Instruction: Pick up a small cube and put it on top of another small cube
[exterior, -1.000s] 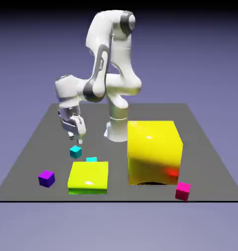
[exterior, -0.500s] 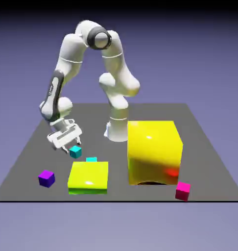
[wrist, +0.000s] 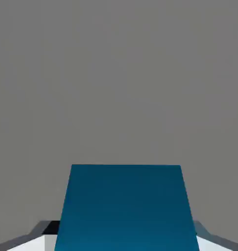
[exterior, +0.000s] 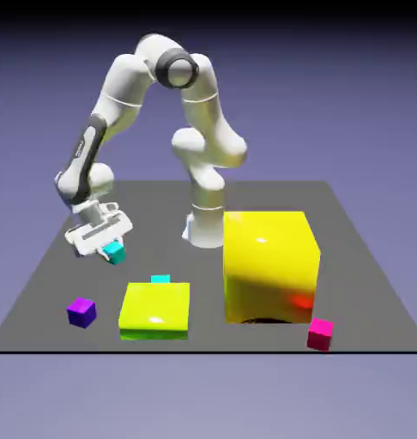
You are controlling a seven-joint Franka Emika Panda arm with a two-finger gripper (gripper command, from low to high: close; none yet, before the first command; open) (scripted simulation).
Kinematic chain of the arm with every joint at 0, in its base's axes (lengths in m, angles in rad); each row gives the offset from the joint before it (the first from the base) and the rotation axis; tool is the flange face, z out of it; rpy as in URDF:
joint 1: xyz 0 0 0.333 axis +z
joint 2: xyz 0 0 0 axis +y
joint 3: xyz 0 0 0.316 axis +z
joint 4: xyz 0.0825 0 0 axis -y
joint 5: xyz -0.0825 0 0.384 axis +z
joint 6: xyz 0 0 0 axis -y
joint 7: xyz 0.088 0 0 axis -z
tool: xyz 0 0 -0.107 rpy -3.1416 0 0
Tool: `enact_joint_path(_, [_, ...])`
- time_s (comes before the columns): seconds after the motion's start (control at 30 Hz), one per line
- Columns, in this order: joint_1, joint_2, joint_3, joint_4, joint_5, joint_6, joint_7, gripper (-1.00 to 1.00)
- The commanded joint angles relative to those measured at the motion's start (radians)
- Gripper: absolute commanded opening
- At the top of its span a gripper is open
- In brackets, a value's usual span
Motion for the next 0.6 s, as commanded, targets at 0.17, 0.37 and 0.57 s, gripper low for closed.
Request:
enact_joint_path(0.17, [0.218, 0.145, -0.170, 0.145, 0.163, -0.113, 0.108, -1.00])
enact_joint_path(0.37, [0.435, 0.290, -0.339, 0.290, 0.329, -0.226, 0.215, -1.00])
enact_joint_path(0.57, [0.468, 0.423, -0.274, 0.351, 0.491, -0.212, 0.207, -1.00])
